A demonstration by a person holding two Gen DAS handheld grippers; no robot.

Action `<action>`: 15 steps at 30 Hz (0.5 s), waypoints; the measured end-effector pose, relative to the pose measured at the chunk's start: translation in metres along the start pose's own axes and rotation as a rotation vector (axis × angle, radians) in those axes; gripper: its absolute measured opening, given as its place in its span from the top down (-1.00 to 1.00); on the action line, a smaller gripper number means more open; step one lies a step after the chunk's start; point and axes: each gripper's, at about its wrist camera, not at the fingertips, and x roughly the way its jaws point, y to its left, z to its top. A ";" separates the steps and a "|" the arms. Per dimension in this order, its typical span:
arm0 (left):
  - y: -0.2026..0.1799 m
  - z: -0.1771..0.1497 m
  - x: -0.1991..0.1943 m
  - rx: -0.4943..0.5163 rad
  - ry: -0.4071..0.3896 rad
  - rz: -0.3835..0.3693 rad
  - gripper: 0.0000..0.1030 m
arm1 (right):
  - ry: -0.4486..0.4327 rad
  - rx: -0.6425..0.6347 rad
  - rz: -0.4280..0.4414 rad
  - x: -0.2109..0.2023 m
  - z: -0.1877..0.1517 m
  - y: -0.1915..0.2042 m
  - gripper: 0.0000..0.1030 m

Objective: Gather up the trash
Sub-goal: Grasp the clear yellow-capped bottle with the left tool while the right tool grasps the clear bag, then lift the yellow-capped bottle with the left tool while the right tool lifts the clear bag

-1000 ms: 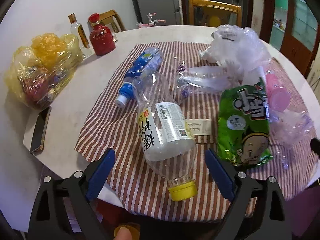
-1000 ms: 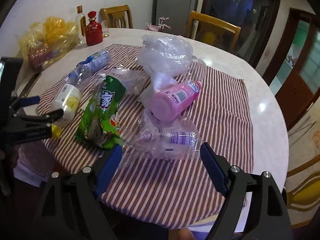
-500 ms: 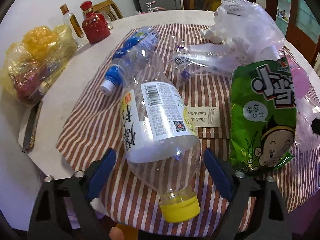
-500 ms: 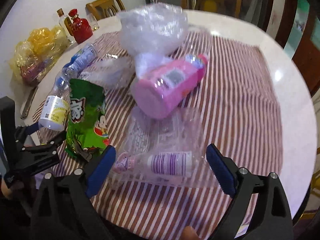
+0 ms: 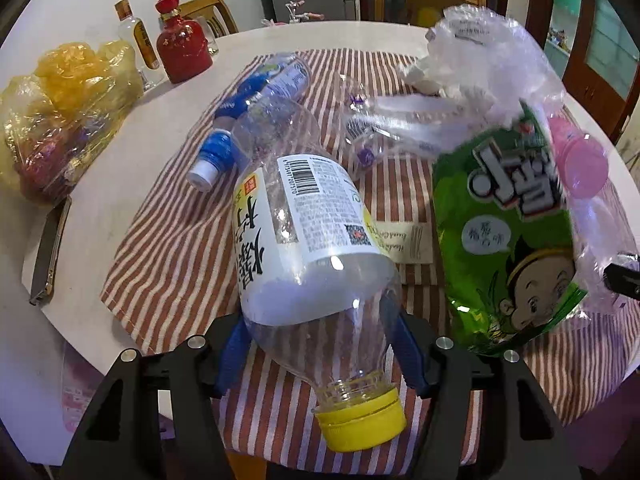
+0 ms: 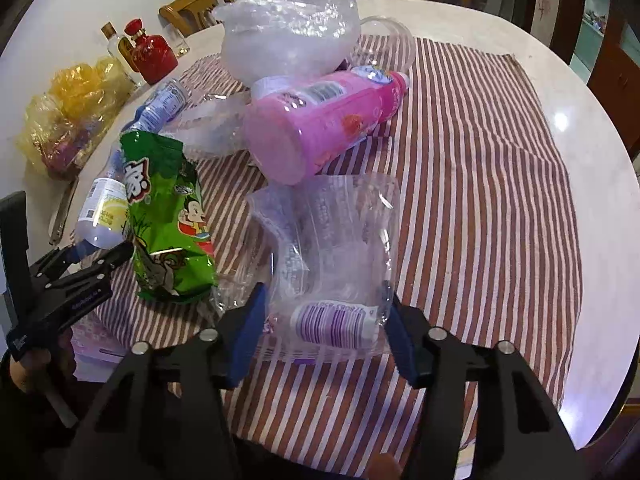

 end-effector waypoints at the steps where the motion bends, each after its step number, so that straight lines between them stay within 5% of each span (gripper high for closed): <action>1: 0.001 0.000 -0.003 -0.002 -0.007 -0.001 -0.20 | -0.006 0.000 0.003 -0.004 -0.001 0.001 0.05; 15: 0.005 0.017 -0.062 0.005 -0.169 -0.023 -0.15 | -0.135 0.007 -0.055 -0.063 -0.002 -0.003 0.33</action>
